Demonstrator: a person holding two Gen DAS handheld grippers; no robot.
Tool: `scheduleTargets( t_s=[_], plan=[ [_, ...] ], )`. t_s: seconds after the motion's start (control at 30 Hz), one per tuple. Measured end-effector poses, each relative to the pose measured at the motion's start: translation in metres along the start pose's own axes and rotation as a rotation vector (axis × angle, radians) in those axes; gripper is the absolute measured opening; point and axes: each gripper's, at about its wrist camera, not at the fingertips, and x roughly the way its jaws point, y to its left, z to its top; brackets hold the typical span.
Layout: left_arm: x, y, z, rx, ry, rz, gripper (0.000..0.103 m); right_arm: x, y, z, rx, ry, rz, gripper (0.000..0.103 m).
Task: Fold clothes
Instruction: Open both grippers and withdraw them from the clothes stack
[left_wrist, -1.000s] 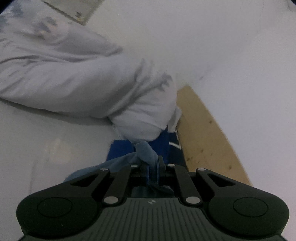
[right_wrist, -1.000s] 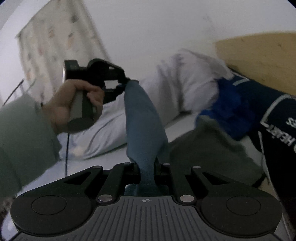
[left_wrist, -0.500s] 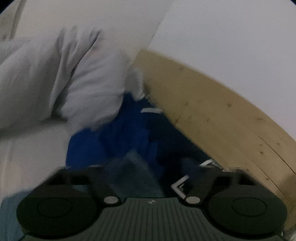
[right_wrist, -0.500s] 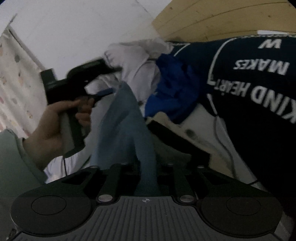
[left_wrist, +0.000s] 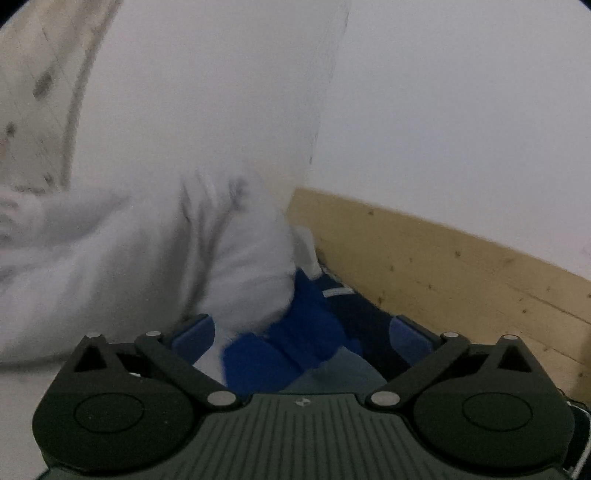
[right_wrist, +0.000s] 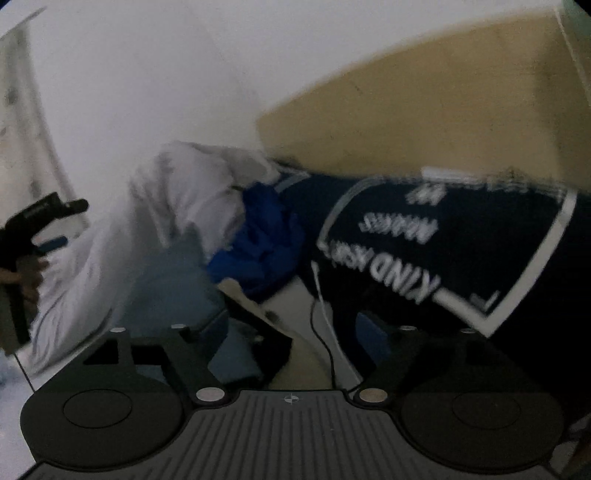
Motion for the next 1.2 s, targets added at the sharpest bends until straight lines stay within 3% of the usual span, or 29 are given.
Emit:
scheduleTargets(
  t_s=[0.13,0.47,0.6,0.7,0.83,1.2],
  plan=[
    [-0.1,0.023,0.026,-0.008,-0.063,0.03,0.103,-0.065,0.026,0.012,-0.051,-0.066,0.055,0.103],
    [-0.353,0.061,0.085,-0.073,-0.191,0.099,0.103,-0.206,0.11,0.046,-0.067,-0.165,0.18,0.103],
    [-0.432,0.064,0.086,-0.034,-0.193,0.115,0.103,-0.252,0.15,0.054,-0.094,-0.187,0.246,0.103],
    [-0.475,0.061,0.076,0.011,-0.178,0.136,0.103,-0.28,0.179,0.055,-0.13,-0.201,0.309,0.103],
    [-0.523,0.069,0.05,-0.019,-0.17,0.183,0.103,-0.296,0.214,0.039,-0.192,-0.192,0.367,0.103],
    [-0.561,0.092,-0.017,-0.015,-0.229,0.376,0.103,-0.295,0.293,-0.046,-0.251,-0.054,0.457,0.103]
  ],
)
